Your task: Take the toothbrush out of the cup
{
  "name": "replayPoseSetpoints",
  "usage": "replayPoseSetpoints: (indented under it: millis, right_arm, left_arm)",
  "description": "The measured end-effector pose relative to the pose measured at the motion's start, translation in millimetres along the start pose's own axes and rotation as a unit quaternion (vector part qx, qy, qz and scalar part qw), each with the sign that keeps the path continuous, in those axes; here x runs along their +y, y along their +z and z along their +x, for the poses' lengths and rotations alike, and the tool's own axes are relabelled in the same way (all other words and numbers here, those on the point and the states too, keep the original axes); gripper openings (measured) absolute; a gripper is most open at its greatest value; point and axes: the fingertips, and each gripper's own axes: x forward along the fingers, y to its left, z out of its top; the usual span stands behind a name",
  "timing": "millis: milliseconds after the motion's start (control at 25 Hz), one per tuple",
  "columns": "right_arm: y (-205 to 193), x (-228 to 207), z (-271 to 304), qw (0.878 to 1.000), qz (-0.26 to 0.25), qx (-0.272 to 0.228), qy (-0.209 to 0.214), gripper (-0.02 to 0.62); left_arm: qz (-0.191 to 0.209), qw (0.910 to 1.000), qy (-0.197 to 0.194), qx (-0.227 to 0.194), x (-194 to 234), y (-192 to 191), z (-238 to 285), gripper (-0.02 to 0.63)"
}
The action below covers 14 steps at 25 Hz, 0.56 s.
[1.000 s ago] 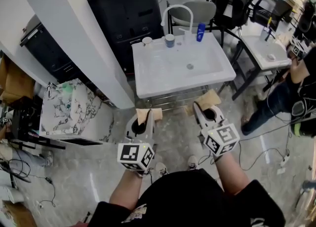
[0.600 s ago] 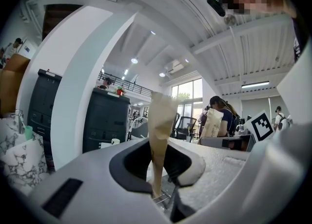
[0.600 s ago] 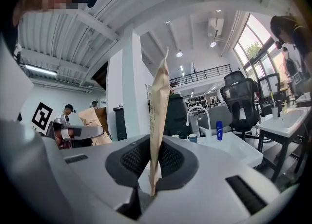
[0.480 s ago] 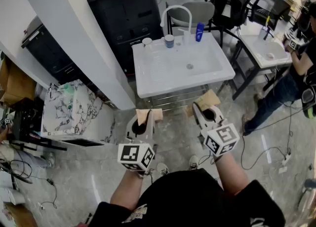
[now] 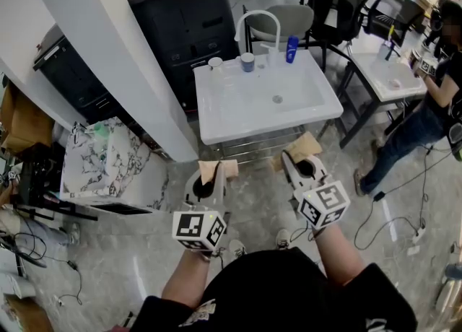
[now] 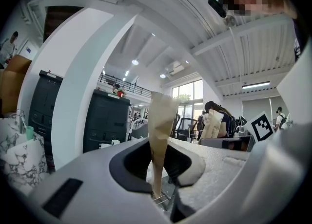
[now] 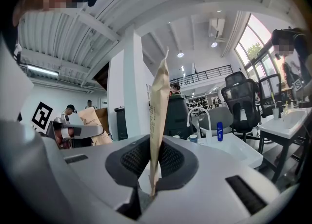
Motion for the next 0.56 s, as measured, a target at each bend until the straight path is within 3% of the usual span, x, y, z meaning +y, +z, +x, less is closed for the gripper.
replayPoseSetpoints:
  millis: [560]
  right_arm:
    - [-0.5,-1.6,0.4,1.000,0.001,0.000,0.003,0.026]
  left_arm:
    - [0.000,1.0000,0.000,-0.001,-1.5,-0.2,1.2,0.044]
